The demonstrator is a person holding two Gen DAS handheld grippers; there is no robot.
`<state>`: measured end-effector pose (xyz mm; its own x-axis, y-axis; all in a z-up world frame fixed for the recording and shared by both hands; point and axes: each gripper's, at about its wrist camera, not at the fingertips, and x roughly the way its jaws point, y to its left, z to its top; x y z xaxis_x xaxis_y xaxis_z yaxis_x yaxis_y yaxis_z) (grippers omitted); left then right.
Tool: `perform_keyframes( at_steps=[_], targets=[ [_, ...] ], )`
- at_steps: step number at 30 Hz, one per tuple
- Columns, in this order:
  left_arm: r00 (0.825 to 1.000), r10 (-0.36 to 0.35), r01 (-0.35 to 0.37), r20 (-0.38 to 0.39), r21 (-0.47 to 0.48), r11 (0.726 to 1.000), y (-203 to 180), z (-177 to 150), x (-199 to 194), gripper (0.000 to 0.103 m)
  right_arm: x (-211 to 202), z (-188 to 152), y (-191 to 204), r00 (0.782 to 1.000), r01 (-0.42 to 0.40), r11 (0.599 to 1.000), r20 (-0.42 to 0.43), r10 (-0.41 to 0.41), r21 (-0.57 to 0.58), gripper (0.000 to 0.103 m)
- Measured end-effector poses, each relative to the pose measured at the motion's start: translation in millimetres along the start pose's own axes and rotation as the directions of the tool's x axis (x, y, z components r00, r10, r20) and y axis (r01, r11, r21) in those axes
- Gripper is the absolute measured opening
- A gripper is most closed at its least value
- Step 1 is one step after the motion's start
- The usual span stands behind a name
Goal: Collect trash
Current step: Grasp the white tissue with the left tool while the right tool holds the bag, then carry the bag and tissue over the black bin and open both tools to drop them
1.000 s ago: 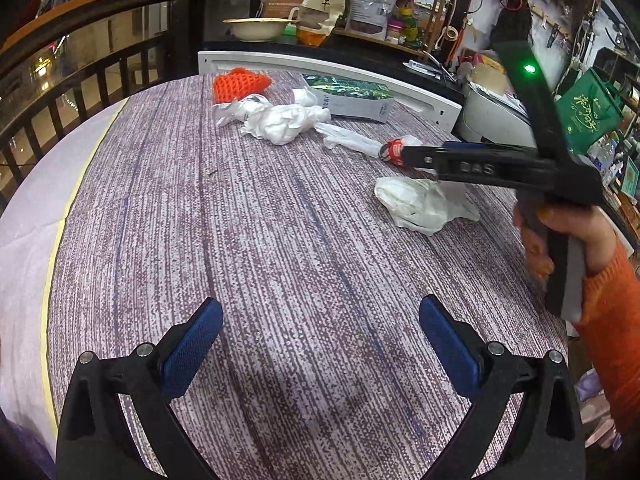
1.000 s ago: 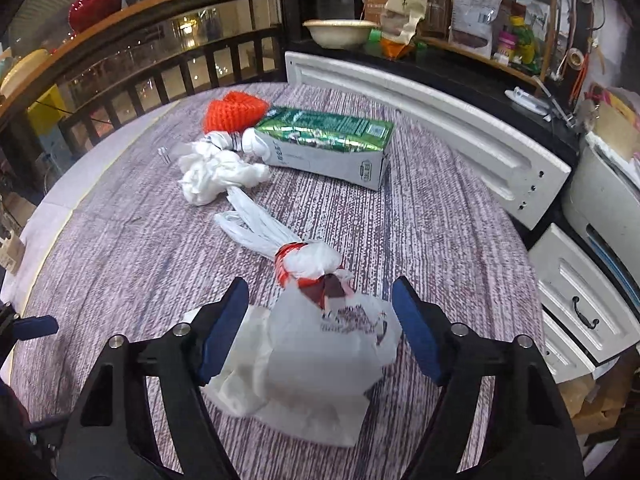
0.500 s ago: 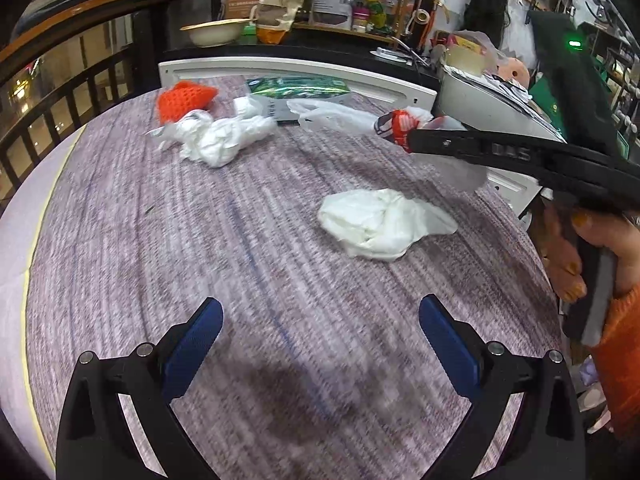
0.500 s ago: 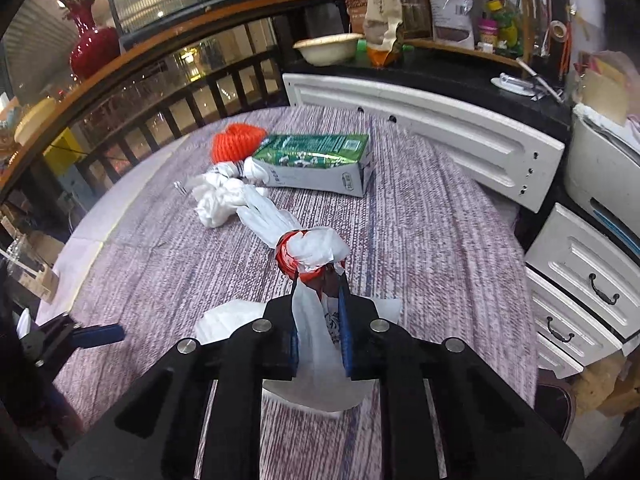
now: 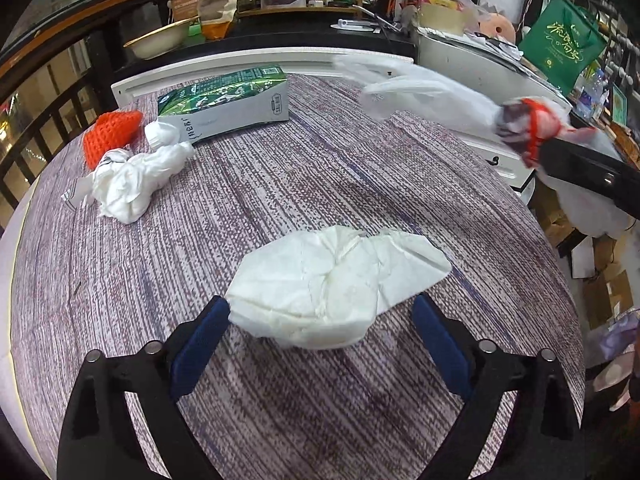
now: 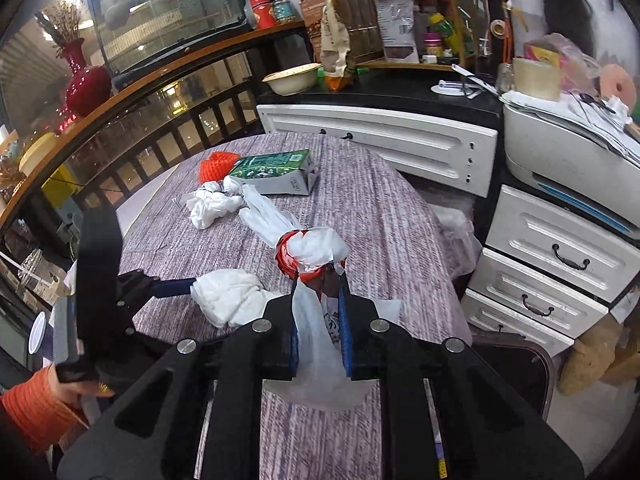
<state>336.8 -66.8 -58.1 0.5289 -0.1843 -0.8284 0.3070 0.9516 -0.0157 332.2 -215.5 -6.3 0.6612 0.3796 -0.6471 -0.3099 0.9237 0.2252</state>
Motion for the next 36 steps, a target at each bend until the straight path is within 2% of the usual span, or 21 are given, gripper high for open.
perform_keyframes(
  at_steps=[5, 10, 16, 26, 31, 36],
  targets=[
    [1.000, 0.022, -0.022, 0.008, 0.018, 1.000, -5, 2, 0, 0.076, -12, -7, -17, 1.000, 0.000, 0.999, 0.023, -0.001, 0.045, 0.016],
    [0.999, 0.043, -0.043, 0.020, 0.006, 0.999, -11, 3, -3, 0.048, -22, -17, -31, 0.999, 0.010, 0.995, 0.052, -0.015, 0.097, 0.016],
    [0.998, 0.044, -0.042, 0.044, -0.051, 0.998, -10, 1, -7, 0.026, -35, -32, -43, 0.997, 0.013, 0.990, 0.070, -0.023, 0.143, 0.016],
    [0.992, 0.011, 0.007, 0.123, -0.140, 0.990, -10, -9, -39, 0.023, -62, -55, -61, 0.991, 0.041, 0.979, 0.114, -0.064, 0.198, 0.016],
    [0.985, -0.006, 0.028, 0.174, -0.122, 0.992, -23, -18, -61, 0.023, -77, -75, -77, 0.988, 0.060, 0.966, 0.125, -0.094, 0.250, 0.016],
    [0.977, -0.053, 0.075, 0.207, -0.096, 0.993, -43, -25, -76, 0.023, -89, -94, -94, 0.983, 0.089, 0.949, 0.127, -0.132, 0.302, 0.016]
  ],
)
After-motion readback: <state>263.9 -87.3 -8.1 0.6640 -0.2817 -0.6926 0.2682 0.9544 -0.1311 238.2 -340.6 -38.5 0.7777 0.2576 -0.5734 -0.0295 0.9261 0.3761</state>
